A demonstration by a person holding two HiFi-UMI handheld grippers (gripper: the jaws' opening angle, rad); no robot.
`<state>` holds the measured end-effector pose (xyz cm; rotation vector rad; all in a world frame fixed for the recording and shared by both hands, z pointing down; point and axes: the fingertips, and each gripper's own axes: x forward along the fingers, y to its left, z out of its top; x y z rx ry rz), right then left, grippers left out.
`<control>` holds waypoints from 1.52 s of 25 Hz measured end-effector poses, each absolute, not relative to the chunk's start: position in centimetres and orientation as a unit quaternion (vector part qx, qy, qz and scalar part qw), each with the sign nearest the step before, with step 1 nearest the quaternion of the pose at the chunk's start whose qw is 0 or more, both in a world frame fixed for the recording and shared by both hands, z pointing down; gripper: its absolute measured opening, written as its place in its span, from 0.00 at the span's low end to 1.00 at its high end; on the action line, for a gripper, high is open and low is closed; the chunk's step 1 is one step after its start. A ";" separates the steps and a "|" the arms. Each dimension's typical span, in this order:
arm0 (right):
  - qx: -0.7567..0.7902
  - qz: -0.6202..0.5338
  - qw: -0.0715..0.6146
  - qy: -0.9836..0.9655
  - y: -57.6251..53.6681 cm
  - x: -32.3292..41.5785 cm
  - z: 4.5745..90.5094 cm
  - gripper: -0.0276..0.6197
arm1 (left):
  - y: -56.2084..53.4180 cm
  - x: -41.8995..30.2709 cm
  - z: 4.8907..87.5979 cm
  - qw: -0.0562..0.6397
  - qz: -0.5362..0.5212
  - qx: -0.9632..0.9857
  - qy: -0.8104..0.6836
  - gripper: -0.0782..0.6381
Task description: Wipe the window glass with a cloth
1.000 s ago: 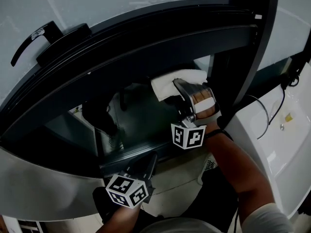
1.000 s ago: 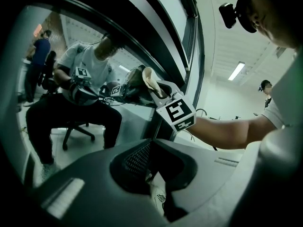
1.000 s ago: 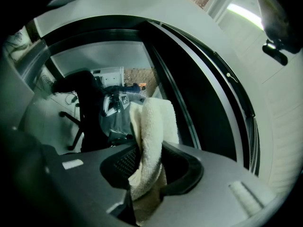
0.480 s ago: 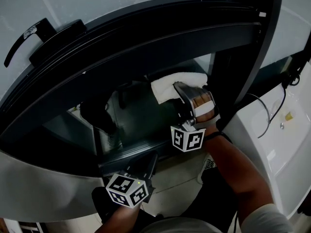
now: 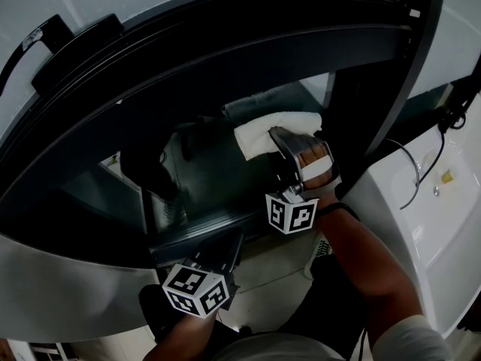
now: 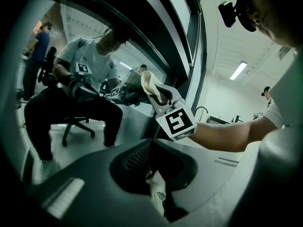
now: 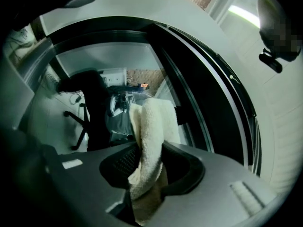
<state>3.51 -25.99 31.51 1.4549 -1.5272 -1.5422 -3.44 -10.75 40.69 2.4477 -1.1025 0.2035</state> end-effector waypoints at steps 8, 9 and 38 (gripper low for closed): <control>0.535 -0.569 0.266 -0.565 -26.0 3.6 32.7 0.22 | -10.6 -3.3 41.1 0.227 0.075 0.886 -0.397 0.13; 0.535 -0.568 0.267 -0.566 -26.0 3.6 32.9 0.22 | -10.6 -3.3 41.2 0.227 0.074 0.886 -0.397 0.13; 0.535 -0.543 0.274 -0.586 -26.0 3.5 36.9 0.23 | -10.7 -3.2 43.5 0.243 0.088 0.882 -0.395 0.13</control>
